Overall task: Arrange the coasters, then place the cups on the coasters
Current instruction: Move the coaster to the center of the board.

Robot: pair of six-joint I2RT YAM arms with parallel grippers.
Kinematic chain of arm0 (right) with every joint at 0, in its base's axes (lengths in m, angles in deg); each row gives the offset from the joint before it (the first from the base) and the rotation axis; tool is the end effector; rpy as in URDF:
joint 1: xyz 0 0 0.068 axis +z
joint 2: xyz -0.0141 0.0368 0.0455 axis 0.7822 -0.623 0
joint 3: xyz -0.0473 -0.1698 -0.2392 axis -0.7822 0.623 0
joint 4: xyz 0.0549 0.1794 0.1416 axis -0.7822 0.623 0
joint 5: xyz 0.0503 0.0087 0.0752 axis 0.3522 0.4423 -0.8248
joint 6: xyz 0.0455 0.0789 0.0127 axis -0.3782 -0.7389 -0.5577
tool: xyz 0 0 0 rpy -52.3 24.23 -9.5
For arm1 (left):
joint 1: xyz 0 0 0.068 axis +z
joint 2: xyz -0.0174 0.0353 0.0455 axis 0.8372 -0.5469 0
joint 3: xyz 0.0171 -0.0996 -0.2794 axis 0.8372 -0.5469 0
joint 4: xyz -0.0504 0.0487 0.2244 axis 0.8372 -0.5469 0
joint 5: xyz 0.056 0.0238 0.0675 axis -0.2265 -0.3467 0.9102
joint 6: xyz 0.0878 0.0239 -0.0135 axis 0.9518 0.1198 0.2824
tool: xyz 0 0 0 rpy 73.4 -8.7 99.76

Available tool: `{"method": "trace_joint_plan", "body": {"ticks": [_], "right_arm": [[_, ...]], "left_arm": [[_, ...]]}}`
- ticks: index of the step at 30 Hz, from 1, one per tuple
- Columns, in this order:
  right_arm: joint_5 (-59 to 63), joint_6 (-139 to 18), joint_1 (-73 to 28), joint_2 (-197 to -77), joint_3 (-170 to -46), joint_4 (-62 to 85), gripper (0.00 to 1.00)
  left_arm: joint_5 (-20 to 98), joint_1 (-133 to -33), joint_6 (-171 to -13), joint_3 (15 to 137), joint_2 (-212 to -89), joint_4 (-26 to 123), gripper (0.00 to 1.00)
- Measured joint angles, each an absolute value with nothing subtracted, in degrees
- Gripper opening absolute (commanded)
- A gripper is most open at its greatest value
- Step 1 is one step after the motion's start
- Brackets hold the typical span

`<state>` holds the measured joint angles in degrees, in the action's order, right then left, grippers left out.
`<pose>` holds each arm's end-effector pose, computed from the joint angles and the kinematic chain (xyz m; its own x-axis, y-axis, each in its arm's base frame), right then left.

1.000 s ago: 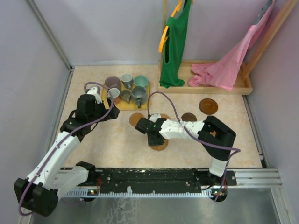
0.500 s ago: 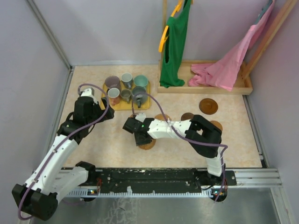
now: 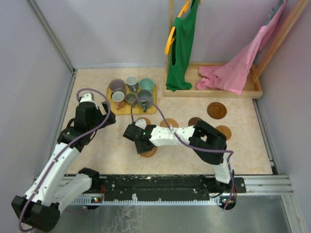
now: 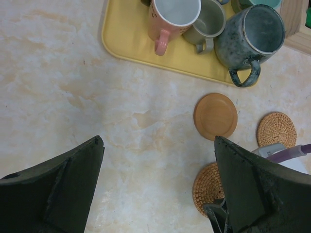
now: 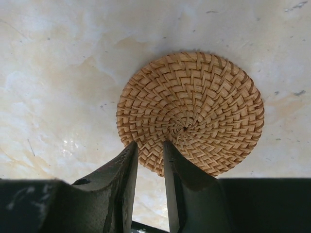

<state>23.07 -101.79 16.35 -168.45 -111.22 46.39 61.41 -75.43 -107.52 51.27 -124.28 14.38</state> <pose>0.1688 0.3626 0.1661 -0.8808 -0.2512 -0.4014 -0.3210 0.9400 0.1160 0.1741 -0.0368 0.2985 -0.5263 -0.2846 -0.8013 -0.1392 0.9584 -0.2490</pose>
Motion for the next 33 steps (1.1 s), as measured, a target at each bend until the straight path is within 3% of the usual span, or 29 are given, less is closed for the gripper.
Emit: {"method": "trace_joint_plan", "body": {"ticks": [33], "right_arm": [[25.57, -98.31, 18.58, -169.78, -116.14, 47.48, 0.31]], "left_arm": [[61.65, -75.33, -108.31, 51.27, -122.6, 13.16, 1.0]]}}
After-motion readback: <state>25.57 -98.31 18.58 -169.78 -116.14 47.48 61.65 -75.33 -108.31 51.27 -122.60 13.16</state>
